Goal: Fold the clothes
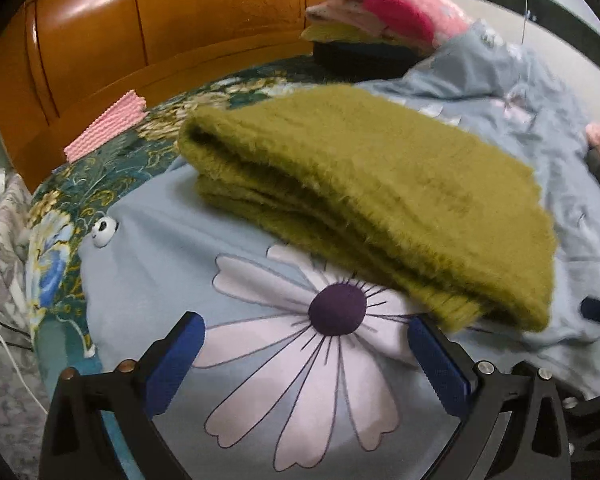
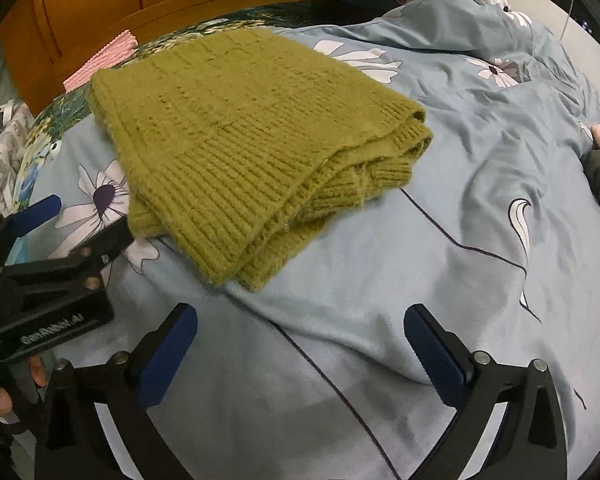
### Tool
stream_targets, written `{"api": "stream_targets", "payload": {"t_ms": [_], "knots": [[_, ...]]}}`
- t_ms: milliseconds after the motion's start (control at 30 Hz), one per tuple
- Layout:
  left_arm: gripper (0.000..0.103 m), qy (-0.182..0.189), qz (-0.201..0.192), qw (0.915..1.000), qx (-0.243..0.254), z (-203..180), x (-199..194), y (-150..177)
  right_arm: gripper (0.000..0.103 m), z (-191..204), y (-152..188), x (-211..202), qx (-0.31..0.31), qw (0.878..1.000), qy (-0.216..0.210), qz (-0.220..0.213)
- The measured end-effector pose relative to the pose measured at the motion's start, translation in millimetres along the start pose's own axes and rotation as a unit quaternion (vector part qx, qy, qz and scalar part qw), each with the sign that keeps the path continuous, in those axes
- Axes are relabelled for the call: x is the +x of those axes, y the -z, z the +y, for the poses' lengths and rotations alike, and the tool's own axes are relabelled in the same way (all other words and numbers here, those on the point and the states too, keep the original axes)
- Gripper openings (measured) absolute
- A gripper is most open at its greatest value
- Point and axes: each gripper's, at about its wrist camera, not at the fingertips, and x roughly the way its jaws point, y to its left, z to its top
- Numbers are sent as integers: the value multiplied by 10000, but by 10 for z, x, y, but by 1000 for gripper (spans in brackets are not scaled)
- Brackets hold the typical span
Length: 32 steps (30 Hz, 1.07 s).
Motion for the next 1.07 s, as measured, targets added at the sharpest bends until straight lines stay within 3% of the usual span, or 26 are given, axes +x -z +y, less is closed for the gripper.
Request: {"api": "stream_targets", "payload": {"t_ms": [367,1067], "knots": [[103,-125,96,9998,-84,23,123,94,103,5,-19,51,-19,10000,85,-23],[103,-199,-449,9988,-16,13,100,207,103,29,-81,75,21,9999,95,37]]}}
